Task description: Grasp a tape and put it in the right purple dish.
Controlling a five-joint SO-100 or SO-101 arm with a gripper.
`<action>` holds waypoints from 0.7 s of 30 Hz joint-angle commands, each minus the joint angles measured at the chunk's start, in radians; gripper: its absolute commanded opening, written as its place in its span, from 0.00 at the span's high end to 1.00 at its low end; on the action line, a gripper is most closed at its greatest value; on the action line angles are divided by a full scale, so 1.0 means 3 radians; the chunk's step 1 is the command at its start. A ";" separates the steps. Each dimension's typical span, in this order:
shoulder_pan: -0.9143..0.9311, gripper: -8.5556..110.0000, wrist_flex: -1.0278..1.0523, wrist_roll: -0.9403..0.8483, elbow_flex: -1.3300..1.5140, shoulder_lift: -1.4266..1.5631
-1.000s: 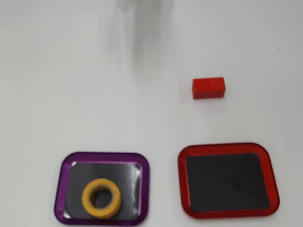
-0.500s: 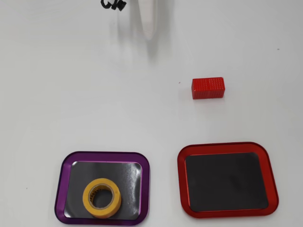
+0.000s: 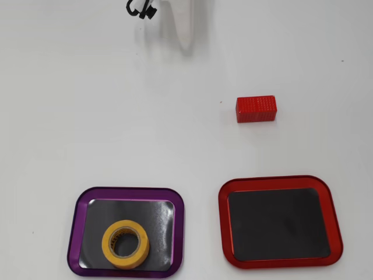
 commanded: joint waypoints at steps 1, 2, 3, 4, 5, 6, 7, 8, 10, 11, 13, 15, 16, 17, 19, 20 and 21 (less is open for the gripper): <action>0.0015 0.93 0.0020 -0.0005 0.0005 0.0394; 0.0015 0.93 0.0020 -0.0005 0.0005 0.0394; 0.0015 0.93 0.0020 -0.0005 0.0010 0.0394; 0.0015 0.93 0.0020 -0.0005 0.0015 0.0394; 0.0015 0.93 0.0020 -0.0005 0.0051 0.0394; 0.0015 0.93 0.0005 -0.0005 0.0097 0.0394; 0.0015 0.93 0.0005 -0.0005 0.0153 0.0394; 0.0015 0.93 -0.0010 -0.0010 0.0225 0.0394; 0.0015 0.93 -0.0015 -0.0005 0.0297 0.0394; 0.0010 0.93 -0.0020 -0.0005 0.0317 0.0394; 0.0010 0.93 -0.0020 -0.0005 0.0317 0.0394; 0.0010 0.93 -0.0026 -0.0031 0.0322 0.0394; 0.0010 0.93 -0.0026 -0.0031 0.0322 0.0394; 0.0005 0.93 -0.0031 -0.0031 0.0327 0.0394; 0.0000 0.93 -0.0031 -0.0031 0.0327 0.0394; -0.0005 0.93 -0.0031 -0.0036 0.0327 0.0394; -0.0005 0.93 -0.0031 -0.0036 0.0327 0.0394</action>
